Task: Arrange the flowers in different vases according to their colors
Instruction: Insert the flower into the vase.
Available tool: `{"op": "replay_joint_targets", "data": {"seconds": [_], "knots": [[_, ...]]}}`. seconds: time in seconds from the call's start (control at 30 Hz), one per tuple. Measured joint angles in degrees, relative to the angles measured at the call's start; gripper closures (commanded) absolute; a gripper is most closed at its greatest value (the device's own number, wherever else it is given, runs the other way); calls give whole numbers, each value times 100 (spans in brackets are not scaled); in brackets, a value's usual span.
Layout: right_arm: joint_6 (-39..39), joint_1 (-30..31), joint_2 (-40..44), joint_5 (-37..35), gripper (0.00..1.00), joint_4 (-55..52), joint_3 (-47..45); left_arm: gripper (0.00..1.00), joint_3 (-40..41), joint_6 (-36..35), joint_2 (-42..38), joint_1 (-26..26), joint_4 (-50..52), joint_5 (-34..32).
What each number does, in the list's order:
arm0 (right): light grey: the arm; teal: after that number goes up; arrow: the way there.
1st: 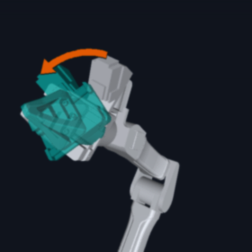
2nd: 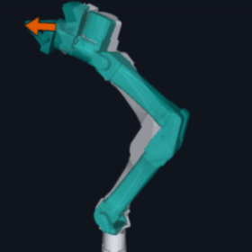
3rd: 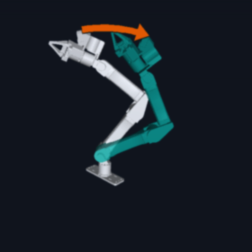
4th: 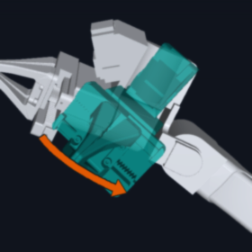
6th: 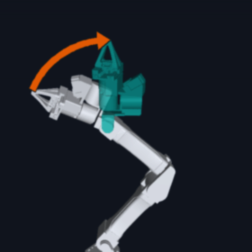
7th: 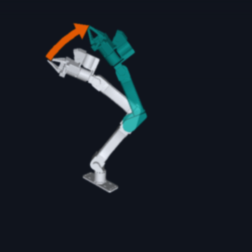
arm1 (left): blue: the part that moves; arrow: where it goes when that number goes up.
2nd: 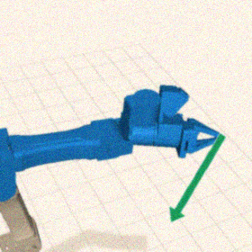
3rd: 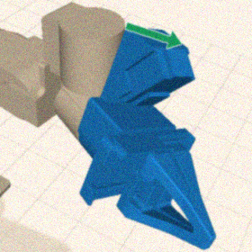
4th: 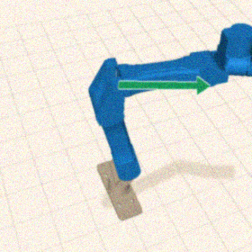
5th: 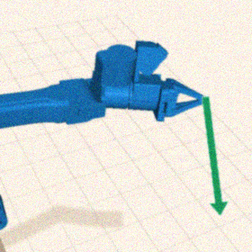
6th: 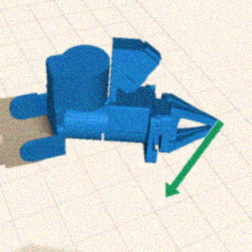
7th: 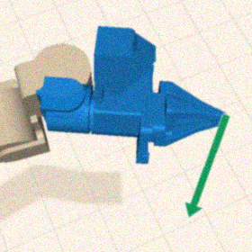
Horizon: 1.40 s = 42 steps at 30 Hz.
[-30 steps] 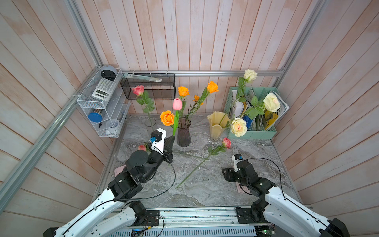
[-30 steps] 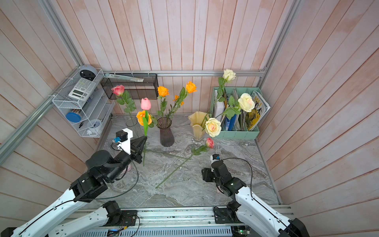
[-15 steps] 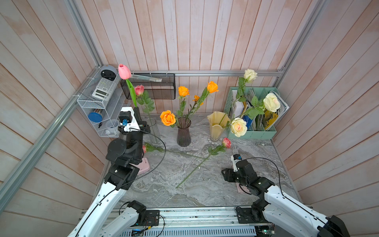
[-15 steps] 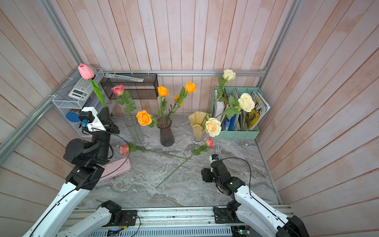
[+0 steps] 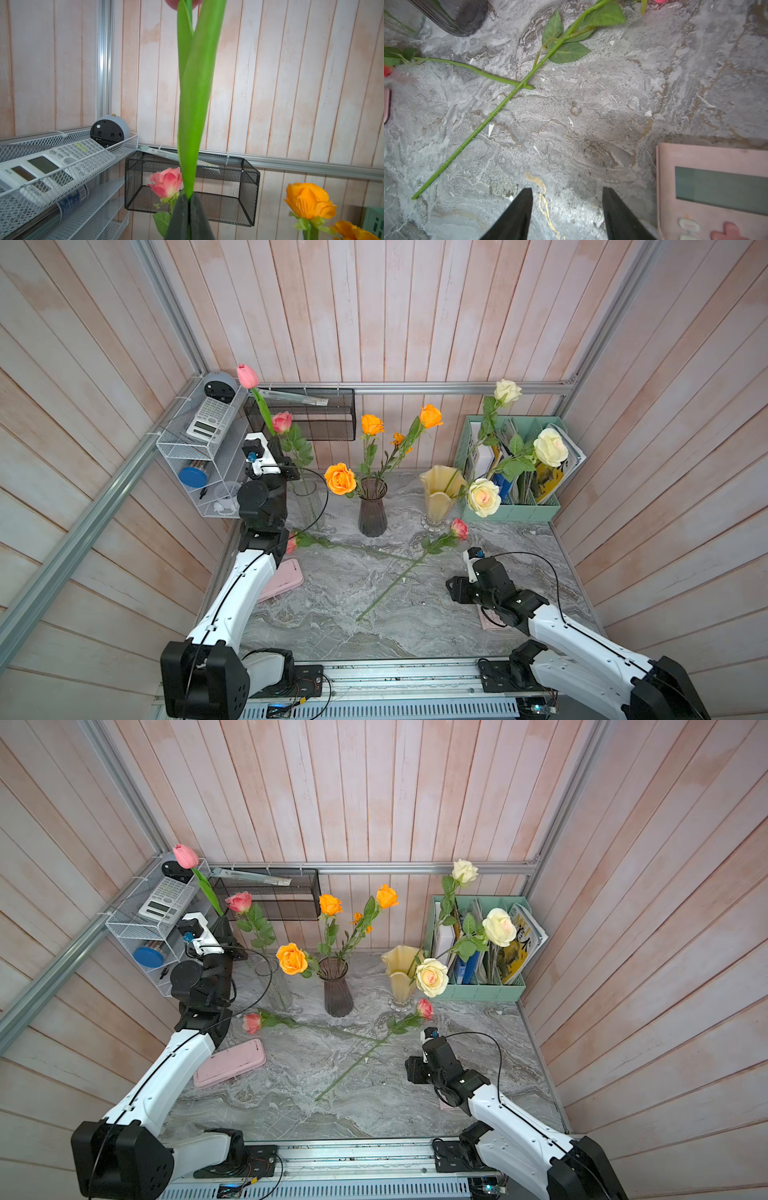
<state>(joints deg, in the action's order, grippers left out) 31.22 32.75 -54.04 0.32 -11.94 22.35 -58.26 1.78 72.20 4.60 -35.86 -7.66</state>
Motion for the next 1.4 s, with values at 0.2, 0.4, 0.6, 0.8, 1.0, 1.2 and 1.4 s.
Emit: {"op": "replay_joint_targets", "data": {"seconds": [0.2, 0.4, 0.6, 0.8, 1.0, 1.2, 1.4], "knots": [[-98, -48, -382, 24, 40, 153, 177, 100, 164, 149, 542, -26, -887, 310], [-138, -66, -787, 107, 40, 310, 302, 100, 590, 144, 973, -35, -1668, 398], [-214, -66, -935, 186, 40, 413, 341, 100, 826, 122, 1362, -55, -2332, 409], [-264, -66, -960, 219, 40, 483, 358, 100, 857, 101, 1672, -57, -2745, 428], [-282, -66, -1086, 256, 40, 597, 358, 100, 857, 57, 1845, -57, -3073, 428], [-282, -79, -1207, 271, 40, 662, 358, 100, 1047, 37, 1930, -57, -3294, 428], [-282, -87, -1274, 328, 40, 728, 365, 100, 1394, 37, 2037, -57, -3453, 424]]}}
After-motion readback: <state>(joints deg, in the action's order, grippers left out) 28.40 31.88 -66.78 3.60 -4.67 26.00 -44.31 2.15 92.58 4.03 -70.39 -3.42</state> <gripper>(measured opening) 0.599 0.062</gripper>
